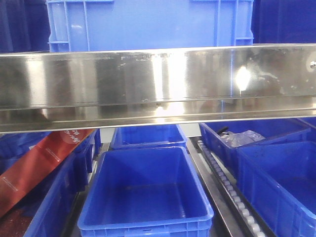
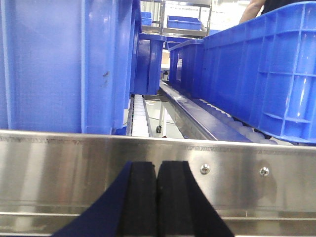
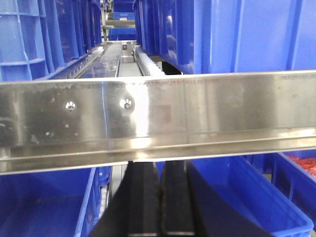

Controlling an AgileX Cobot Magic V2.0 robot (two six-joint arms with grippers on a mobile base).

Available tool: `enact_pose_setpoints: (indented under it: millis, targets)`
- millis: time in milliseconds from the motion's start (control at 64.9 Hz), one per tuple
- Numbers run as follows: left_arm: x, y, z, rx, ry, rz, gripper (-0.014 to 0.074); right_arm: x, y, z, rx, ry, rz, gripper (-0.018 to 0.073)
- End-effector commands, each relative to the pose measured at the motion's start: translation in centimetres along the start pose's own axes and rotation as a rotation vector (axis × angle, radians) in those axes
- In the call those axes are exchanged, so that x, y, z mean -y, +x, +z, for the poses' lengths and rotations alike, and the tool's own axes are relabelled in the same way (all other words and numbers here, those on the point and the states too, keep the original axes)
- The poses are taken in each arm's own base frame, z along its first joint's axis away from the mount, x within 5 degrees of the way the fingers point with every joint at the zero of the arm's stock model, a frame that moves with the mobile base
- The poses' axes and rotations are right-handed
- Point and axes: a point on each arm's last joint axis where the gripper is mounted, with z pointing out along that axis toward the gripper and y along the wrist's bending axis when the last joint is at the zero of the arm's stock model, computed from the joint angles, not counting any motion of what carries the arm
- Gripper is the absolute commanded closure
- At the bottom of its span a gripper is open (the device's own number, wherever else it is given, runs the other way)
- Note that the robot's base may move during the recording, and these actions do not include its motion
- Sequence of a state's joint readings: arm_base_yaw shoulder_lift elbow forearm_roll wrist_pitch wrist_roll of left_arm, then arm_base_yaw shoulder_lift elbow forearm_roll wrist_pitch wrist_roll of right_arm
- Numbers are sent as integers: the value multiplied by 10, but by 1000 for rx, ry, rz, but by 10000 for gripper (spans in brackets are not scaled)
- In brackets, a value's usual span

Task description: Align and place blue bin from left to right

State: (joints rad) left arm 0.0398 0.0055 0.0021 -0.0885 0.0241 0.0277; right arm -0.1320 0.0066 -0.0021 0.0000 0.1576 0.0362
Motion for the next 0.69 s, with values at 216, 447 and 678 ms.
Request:
enact_pose_setpoints:
  millis: [216,447,678]
  targets:
    - [0,-3,-1,25,-2,-1,707,0,-3,0,47,1,2,629]
    - [0,-3,-1,25,-2,-1,707,0,-3,0,47,1,2,629]
    - [0,-3,-1,25,-2,-1,707,0,-3,0,47,1,2,629]
